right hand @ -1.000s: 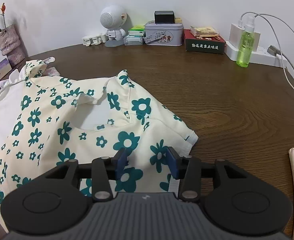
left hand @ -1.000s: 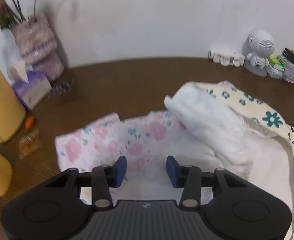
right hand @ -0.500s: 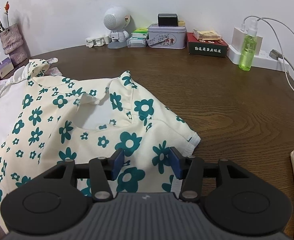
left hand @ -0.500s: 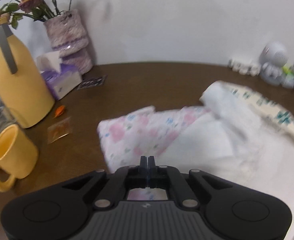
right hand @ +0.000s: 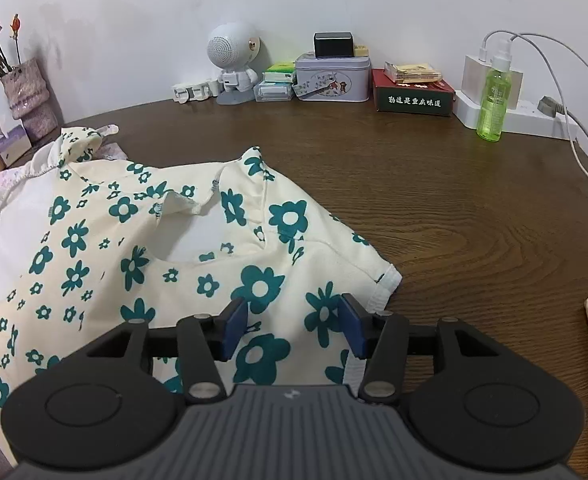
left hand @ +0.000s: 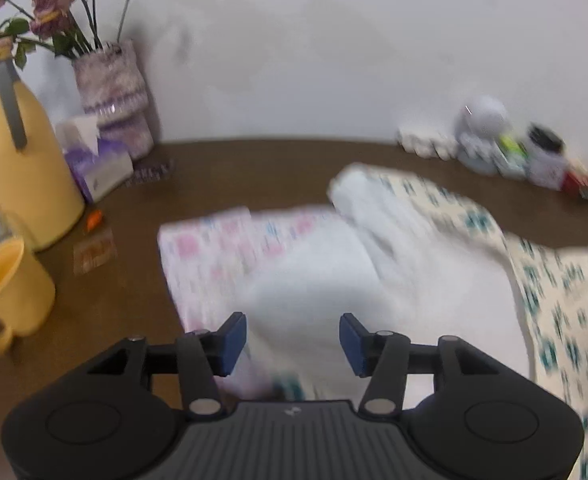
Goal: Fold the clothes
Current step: 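Release the white lining with the left gripper and smooth the shirt flat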
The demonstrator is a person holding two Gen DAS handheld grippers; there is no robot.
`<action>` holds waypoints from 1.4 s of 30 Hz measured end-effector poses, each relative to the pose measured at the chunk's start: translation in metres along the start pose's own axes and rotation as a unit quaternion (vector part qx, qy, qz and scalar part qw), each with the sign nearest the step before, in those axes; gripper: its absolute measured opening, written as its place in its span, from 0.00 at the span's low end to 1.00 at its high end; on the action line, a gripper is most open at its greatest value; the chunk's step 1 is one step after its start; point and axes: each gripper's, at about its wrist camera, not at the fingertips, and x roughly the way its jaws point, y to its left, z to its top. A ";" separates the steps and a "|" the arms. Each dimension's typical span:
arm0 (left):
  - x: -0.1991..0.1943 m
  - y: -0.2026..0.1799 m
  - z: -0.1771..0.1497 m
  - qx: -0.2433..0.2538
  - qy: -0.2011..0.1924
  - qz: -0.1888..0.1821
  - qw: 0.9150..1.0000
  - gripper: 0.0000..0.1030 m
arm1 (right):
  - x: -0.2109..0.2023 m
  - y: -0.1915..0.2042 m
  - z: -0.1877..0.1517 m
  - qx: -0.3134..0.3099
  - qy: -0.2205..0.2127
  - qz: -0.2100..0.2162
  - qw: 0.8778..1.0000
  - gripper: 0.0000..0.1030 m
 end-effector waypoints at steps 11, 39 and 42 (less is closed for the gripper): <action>0.026 -0.053 -0.045 0.093 0.039 0.114 0.988 0.47 | 0.000 0.005 -0.003 -0.003 -0.008 0.003 1.000 0.60; -0.088 -0.046 -0.117 0.132 0.012 -0.155 0.979 0.58 | -0.104 0.018 -0.037 -0.039 -0.013 0.113 0.993 0.50; -0.085 -0.051 -0.127 0.151 0.021 -0.144 0.978 0.58 | -0.119 0.032 -0.058 -0.063 0.007 0.116 0.991 0.51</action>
